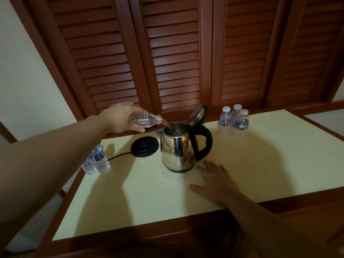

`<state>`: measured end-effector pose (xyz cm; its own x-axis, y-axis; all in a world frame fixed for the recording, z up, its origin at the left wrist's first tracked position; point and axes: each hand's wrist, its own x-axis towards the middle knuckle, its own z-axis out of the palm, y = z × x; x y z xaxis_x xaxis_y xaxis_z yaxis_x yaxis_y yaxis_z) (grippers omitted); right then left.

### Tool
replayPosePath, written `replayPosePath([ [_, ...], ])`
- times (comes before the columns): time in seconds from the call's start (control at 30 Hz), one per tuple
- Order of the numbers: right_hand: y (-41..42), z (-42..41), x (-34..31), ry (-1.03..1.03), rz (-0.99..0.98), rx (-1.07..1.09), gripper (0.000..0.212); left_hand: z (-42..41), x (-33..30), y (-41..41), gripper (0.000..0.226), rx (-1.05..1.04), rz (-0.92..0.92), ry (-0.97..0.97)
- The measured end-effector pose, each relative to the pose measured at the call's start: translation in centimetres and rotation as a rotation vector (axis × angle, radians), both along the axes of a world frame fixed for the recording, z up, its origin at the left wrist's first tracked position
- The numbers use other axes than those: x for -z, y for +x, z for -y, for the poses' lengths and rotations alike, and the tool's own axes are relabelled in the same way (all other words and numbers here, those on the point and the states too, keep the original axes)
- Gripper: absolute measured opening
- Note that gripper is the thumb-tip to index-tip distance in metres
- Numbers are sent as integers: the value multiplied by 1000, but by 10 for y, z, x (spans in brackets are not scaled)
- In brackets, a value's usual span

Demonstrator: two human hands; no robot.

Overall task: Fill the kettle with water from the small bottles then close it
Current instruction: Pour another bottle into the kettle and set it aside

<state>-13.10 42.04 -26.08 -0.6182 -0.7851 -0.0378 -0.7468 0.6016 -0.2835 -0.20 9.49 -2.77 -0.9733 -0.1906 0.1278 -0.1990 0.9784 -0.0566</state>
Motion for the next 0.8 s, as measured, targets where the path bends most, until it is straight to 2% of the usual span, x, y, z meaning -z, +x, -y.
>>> replayPosePath([
  [0.8, -4, 2, 8, -31, -13, 10, 100, -18, -33, -19, 73, 71, 173, -283],
])
